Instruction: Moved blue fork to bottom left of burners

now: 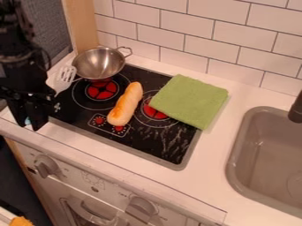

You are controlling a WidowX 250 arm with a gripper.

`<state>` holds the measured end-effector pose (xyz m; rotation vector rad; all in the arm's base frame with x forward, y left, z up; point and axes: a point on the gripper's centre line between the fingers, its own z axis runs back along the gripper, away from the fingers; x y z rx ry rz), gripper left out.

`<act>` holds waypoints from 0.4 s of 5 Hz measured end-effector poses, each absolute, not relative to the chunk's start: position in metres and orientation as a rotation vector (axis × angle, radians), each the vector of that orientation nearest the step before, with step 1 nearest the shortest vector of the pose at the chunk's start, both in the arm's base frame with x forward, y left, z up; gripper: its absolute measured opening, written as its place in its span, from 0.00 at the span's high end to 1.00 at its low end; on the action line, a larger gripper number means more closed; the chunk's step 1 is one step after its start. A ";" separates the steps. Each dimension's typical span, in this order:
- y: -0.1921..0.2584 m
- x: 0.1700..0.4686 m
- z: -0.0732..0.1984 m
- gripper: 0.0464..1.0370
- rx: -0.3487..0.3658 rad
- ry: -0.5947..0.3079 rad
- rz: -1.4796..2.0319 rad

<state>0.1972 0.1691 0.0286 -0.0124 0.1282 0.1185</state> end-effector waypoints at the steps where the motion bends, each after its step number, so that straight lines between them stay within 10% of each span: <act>1: 0.180 0.201 0.023 0.71 0.020 0.125 0.127; 2: 0.182 0.206 0.019 0.64 0.029 0.119 0.124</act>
